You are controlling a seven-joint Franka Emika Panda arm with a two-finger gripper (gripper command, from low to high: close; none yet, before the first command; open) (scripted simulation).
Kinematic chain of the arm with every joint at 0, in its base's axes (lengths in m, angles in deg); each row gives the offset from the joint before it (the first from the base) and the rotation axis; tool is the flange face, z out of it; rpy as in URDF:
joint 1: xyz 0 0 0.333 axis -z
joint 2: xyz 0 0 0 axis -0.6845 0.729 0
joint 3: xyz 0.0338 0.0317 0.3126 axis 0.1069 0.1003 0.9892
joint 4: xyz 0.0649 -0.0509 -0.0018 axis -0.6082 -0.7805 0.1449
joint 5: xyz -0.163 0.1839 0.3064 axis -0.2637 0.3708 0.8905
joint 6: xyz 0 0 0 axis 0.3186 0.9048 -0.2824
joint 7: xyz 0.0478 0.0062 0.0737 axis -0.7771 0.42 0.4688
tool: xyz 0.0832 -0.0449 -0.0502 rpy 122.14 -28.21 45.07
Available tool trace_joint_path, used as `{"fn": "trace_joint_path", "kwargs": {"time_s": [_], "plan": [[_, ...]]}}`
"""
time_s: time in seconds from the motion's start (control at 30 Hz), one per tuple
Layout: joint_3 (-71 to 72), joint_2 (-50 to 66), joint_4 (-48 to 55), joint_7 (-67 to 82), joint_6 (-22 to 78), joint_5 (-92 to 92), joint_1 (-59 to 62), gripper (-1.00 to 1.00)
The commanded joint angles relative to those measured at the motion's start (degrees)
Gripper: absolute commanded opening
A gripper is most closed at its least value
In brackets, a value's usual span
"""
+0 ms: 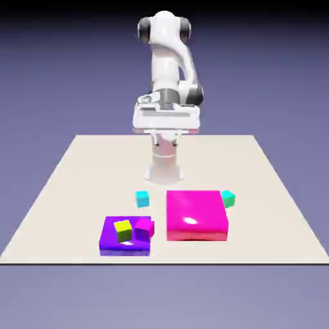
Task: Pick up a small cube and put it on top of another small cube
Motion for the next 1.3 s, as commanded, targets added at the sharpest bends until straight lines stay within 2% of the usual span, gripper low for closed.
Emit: {"fn": "trace_joint_path", "kwargs": {"time_s": [0.0,0.47,0.53,0.83,0.87,1.17,1.27], "plan": [[-1.77,1.88,-0.25,-1.03,2.5,1.56,0.67,0.0],[-26.45,28.18,-3.78,-15.44,37.38,23.4,10.05,0.0],[-26.84,28.6,-3.83,-15.67,37.93,23.74,10.2,0.0],[-16.52,43.44,-2.84,-0.77,29.62,45.17,11.31,0.0],[-16.52,43.44,-2.84,-0.77,29.62,45.17,11.31,-1.0],[-26.11,29.64,-3.76,-14.62,37.35,25.25,10.28,-1.0],[-21.87,29.52,0.47,-21.39,38.73,26.25,12.35,-1.0]]}}
